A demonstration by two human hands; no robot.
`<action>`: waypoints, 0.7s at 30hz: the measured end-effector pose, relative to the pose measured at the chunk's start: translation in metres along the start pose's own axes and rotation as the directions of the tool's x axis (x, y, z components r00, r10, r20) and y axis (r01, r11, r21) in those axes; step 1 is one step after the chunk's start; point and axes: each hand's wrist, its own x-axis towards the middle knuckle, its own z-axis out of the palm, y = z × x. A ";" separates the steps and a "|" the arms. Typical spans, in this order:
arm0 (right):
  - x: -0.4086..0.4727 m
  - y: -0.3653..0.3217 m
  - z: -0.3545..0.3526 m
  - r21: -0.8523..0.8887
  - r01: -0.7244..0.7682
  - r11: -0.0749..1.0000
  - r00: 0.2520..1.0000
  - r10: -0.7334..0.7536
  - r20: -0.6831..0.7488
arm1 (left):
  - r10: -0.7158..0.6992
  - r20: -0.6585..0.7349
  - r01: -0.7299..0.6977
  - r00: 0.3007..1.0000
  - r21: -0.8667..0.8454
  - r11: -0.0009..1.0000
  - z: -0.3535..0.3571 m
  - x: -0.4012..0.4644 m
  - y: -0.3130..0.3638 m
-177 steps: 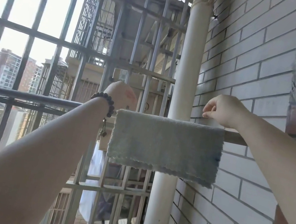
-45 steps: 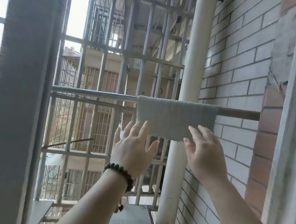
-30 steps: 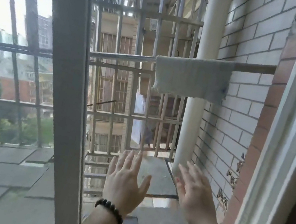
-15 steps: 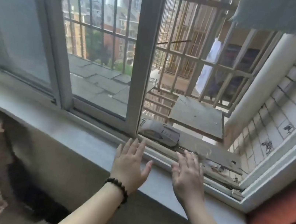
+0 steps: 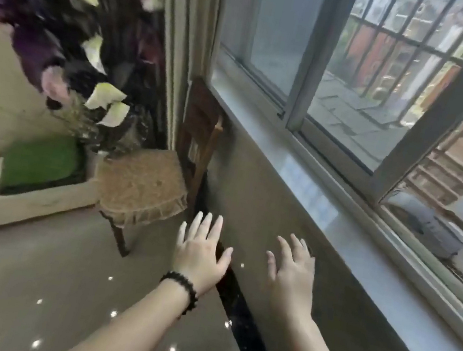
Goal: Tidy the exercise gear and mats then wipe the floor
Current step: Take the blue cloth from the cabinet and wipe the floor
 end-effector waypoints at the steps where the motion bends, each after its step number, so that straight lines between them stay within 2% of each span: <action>1: -0.002 -0.015 0.013 0.018 0.034 0.999 0.999 -0.034 0.021 | -0.058 -0.004 0.058 0.998 0.000 0.998 -0.002 -0.006 -0.021; 5: -0.014 -0.082 0.060 0.049 0.218 0.975 0.966 -0.222 0.129 | -0.290 -0.028 0.290 0.957 -0.018 0.957 -0.017 -0.039 -0.100; 9: -0.032 -0.157 0.102 0.117 0.386 0.915 0.879 -0.403 0.253 | -0.492 -0.050 0.489 0.869 -0.063 0.870 -0.036 -0.085 -0.175; 13: -0.065 -0.239 0.144 0.181 0.548 0.817 0.735 -0.573 0.363 | -0.660 -0.091 0.656 0.746 -0.077 0.751 -0.054 -0.145 -0.252; 16: -0.106 -0.303 0.176 0.207 0.629 0.749 0.628 -0.647 0.433 | -0.767 -0.114 0.762 0.632 -0.091 0.641 -0.067 -0.197 -0.308; 21: -0.200 -0.420 0.223 0.305 0.741 0.597 0.389 -0.754 0.529 | -0.891 -0.136 0.890 0.432 -0.095 0.446 -0.091 -0.300 -0.404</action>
